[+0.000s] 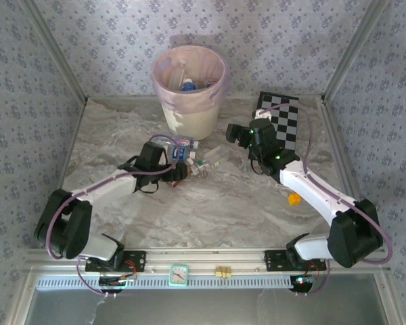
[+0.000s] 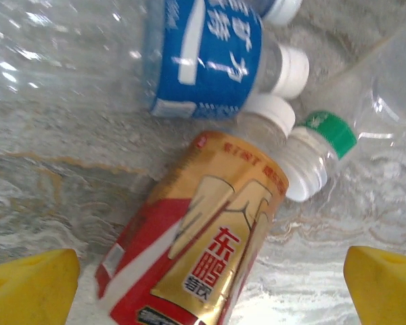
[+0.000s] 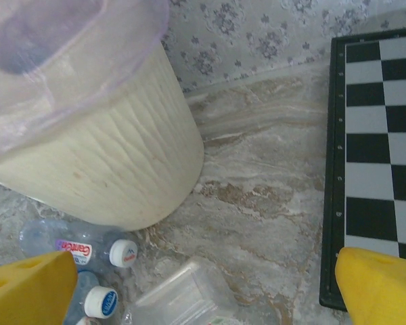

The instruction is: Put the plastic bottles in the bin

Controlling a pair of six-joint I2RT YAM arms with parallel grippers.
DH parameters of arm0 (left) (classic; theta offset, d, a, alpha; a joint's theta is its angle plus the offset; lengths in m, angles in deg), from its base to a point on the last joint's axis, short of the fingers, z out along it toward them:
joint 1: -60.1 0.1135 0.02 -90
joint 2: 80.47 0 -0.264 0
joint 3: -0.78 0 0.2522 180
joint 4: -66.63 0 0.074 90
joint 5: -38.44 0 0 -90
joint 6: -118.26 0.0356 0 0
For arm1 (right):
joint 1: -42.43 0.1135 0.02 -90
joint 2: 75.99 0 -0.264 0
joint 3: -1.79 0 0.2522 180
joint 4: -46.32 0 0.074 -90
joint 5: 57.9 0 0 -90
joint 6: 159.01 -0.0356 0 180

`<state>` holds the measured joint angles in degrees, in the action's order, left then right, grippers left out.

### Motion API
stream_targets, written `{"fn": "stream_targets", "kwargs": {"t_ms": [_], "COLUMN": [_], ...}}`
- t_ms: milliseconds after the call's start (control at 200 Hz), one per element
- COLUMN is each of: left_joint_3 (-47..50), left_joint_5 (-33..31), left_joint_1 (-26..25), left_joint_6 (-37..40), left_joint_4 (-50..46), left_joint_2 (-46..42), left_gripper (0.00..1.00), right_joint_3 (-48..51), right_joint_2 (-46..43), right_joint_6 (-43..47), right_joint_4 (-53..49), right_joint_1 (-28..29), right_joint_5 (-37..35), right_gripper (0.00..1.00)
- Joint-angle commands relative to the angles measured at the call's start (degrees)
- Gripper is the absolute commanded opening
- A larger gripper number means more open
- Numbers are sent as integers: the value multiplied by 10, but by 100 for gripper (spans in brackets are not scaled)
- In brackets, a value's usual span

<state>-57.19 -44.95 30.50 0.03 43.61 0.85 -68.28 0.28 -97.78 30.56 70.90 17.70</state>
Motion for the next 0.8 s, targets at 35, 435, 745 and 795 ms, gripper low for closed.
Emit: {"fn": "stream_targets", "kwargs": {"t_ms": [35,435,745,795], "left_joint_3": [-24,-79,-101,-106], "left_joint_5": [-30,-91,-109,-107], "left_joint_1": [-25,-79,-81,-81], "left_joint_6": [36,71,76,77], "left_joint_4": [-25,-51,-68,-70], "left_joint_2": [22,85,130,139], "left_gripper": [100,98,89,87], "right_joint_3": [12,7,10,10], "right_joint_2": [-2,18,19,19], "right_joint_6": [-23,-32,-39,-39], "right_joint_4": [1,5,7,6], "right_joint_1": [-5,-14,-19,-19], "right_joint_5": [-4,15,21,21], "right_gripper": [100,100,100,100]}}
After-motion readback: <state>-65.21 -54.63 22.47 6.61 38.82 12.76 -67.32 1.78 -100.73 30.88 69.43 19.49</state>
